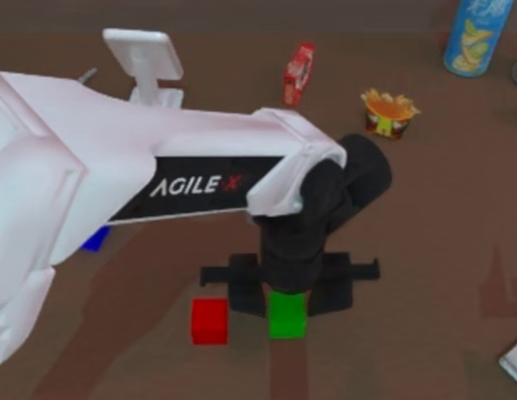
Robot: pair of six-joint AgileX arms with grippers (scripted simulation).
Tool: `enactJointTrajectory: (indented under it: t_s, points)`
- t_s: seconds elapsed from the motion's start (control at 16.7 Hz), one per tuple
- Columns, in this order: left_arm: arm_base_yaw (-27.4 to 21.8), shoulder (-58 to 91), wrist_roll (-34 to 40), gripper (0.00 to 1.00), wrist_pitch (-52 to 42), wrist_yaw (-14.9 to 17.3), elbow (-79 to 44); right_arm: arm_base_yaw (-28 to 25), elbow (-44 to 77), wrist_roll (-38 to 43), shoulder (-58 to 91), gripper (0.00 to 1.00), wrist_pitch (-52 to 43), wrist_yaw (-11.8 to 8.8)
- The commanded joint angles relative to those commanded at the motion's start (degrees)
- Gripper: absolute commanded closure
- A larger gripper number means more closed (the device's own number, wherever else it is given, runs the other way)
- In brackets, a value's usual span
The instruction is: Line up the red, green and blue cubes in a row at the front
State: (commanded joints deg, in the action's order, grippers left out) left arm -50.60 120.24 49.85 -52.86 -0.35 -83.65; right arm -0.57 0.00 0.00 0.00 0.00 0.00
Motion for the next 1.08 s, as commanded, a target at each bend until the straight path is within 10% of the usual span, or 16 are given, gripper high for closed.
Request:
enactJointTrajectory:
  t_s: [0.24, 1.08]
  points:
    - [0.0, 0.0, 0.0, 0.00, 0.0, 0.0, 0.0, 0.0, 0.0, 0.0, 0.0, 0.00, 0.0, 0.0]
    - [0.4, -2.4, 0.2, 0.00, -9.0, -0.1, -6.1, 0.0, 0.0, 0.0, 0.0, 0.00, 0.0, 0.0]
